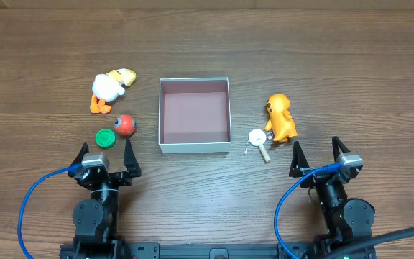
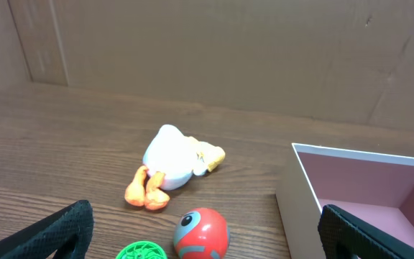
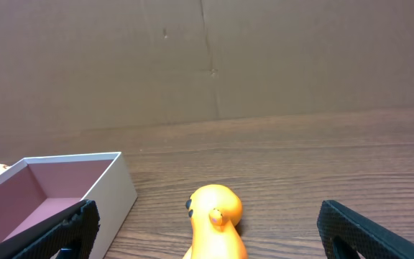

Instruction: Pack container

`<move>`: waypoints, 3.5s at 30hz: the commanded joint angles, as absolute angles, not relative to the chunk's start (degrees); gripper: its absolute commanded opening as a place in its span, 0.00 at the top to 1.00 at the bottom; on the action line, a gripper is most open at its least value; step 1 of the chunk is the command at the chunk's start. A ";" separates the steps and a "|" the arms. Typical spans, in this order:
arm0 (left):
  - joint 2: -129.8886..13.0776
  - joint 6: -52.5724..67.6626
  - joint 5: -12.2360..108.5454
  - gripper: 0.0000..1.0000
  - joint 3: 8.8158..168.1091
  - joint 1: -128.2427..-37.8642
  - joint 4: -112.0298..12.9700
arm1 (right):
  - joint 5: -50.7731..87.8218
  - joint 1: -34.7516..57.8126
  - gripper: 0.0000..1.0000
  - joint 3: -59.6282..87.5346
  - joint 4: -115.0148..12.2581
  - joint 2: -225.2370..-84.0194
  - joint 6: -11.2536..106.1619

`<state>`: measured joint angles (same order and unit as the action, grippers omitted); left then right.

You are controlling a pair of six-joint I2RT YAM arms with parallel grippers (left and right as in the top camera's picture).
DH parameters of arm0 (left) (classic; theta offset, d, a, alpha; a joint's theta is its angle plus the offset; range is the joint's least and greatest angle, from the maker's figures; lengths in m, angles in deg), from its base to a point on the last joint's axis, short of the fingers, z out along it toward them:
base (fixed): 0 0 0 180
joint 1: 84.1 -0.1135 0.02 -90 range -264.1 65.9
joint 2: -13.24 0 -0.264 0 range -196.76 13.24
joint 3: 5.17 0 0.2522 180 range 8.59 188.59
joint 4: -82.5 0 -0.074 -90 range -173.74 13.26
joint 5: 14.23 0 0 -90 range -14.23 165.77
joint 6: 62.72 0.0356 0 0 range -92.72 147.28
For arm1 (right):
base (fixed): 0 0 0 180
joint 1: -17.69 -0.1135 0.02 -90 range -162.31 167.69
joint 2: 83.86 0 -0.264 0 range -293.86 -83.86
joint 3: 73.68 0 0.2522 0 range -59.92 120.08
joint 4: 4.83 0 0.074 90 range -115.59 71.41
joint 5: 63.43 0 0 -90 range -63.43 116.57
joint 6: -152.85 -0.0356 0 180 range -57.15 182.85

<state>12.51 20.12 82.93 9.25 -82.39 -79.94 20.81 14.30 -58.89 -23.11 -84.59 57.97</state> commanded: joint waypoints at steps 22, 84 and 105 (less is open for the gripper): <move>12.99 19.53 83.28 0.00 8.86 -82.96 -80.16 | 20.46 14.56 0.00 -59.48 -22.76 -84.04 58.19; -62.20 25.04 82.16 0.00 89.21 -82.96 -14.53 | 20.46 14.56 0.00 -59.48 -22.76 -84.04 58.19; -82.96 9.76 84.96 0.00 89.31 -85.75 -13.39 | 20.46 14.56 0.00 -59.48 -22.76 -84.04 58.19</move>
